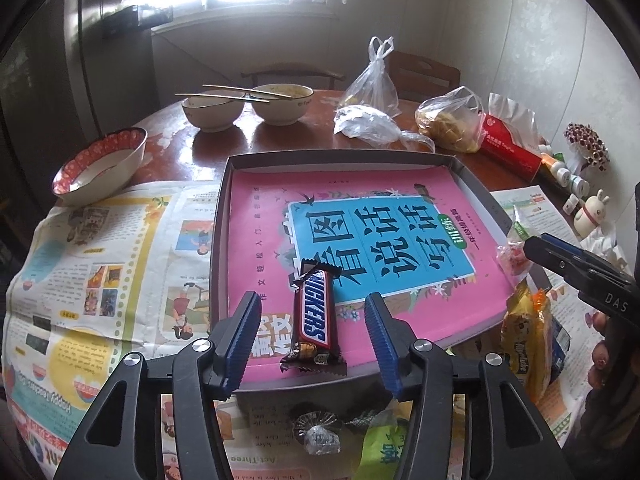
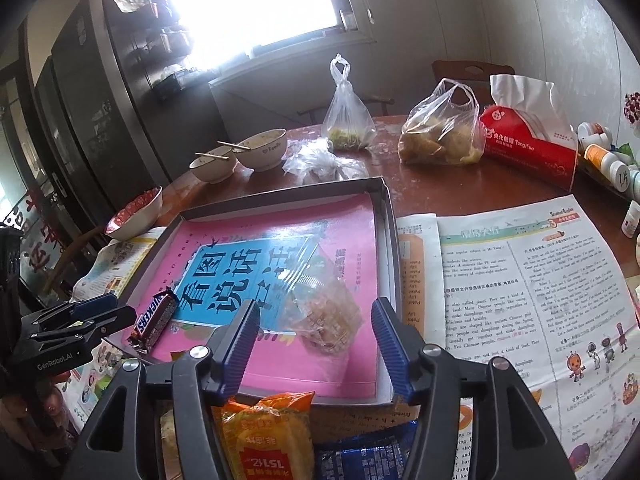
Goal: Organize snacks
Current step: 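Lower the Snickers bar onto the pink book and open the left gripper, then withdraw the left gripper from the tray toward the green-and-yellow bag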
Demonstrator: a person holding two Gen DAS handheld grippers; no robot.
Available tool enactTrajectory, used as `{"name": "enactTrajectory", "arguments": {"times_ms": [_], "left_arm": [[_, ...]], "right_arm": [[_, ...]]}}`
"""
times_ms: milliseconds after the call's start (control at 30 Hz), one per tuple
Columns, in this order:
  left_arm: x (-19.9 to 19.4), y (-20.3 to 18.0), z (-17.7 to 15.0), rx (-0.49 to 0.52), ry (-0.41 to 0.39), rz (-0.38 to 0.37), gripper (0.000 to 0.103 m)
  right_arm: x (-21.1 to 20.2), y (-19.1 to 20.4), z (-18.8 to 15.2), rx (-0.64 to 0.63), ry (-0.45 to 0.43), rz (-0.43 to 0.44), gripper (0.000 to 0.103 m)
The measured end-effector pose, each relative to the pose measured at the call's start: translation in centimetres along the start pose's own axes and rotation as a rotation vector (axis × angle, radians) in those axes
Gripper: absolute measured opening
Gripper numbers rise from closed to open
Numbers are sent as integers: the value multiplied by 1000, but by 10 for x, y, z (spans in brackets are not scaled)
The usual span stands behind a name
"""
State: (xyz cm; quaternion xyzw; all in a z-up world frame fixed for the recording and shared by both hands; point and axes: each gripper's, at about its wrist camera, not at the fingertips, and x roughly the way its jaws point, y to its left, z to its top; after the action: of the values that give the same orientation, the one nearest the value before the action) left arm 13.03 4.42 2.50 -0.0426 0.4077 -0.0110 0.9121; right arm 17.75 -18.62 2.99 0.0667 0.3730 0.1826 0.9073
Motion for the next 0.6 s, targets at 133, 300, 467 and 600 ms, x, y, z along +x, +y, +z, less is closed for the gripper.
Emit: {"name": "enactTrajectory", "arguments": {"times_ms": [133, 300, 467, 600], "left_arm": [[-6, 1, 0, -8, -11, -5, 60], [-15, 4, 1, -26, -31, -8, 65], [-24, 7, 1, -45, -48, -22, 67], [-29, 9, 0, -55, -55, -34, 68]], "right_arm": [[-6, 1, 0, -5, -14, 4, 59], [-13, 2, 1, -6, -29, 5, 60], [-20, 3, 2, -5, -46, 10, 61], [-25, 3, 2, -5, -55, 16, 62]]}}
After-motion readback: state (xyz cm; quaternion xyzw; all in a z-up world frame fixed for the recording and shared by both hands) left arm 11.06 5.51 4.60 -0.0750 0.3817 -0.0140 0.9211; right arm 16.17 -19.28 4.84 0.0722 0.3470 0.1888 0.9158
